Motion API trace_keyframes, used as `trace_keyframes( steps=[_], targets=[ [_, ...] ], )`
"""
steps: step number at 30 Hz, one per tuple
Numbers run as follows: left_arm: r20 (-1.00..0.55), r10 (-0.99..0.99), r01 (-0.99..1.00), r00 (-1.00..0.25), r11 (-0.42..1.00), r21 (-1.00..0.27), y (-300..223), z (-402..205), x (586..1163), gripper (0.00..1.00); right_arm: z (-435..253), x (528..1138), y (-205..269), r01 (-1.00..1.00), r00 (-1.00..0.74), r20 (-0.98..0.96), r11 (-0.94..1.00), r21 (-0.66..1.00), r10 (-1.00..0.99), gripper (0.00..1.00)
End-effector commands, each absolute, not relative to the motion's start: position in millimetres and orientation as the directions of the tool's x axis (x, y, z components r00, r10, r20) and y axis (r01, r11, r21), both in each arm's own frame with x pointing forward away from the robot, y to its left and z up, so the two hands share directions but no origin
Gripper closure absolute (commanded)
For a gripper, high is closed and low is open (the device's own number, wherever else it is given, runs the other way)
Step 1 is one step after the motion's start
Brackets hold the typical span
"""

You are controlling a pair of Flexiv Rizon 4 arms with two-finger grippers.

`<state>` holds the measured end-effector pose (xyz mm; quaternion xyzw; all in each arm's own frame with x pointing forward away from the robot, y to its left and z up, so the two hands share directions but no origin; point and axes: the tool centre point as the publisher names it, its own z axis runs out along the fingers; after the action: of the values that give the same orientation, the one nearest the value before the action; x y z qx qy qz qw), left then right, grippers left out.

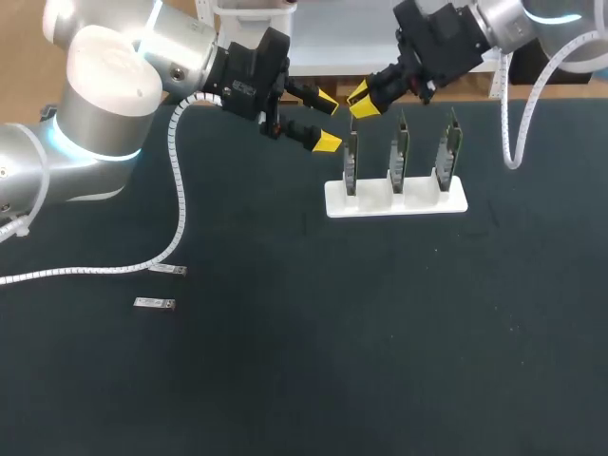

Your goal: Pick up the optical module with the left hand, and insert it into the network port with the right hand.

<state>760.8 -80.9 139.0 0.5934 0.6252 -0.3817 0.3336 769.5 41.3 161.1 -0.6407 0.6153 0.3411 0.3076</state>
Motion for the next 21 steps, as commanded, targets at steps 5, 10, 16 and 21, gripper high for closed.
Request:
trace_keyframes(
  steps=[5, 10, 16, 21],
  targets=[
    [-0.868, 0.491, 0.996, -0.075, 0.003, -0.085, -81.9, 139.5, 762.5, 0.00, 162.3, 770.4, 41.2, -0.999, 0.000, -0.821, -0.041, 0.028, -0.571, 0.00],
    [-0.868, 0.491, 0.996, -0.075, 0.003, -0.085, -81.9, 139.5, 762.5, 0.00, 166.7, 773.2, 36.2, -0.999, -0.031, -0.831, -0.017, 0.049, -0.555, 0.00],
    [-0.868, 0.491, 0.996, -0.075, 0.003, -0.085, -81.9, 139.5, 762.5, 0.00, 180.0, 775.9, 24.4, -0.989, -0.110, -0.848, -0.024, 0.143, -0.518, 0.00],
    [-0.868, 0.491, 0.996, -0.075, 0.003, -0.085, -81.9, 139.5, 762.5, 0.00, 185.2, 776.3, 16.4, -0.983, -0.139, -0.851, -0.033, 0.180, -0.507, 0.00]
  ],
)
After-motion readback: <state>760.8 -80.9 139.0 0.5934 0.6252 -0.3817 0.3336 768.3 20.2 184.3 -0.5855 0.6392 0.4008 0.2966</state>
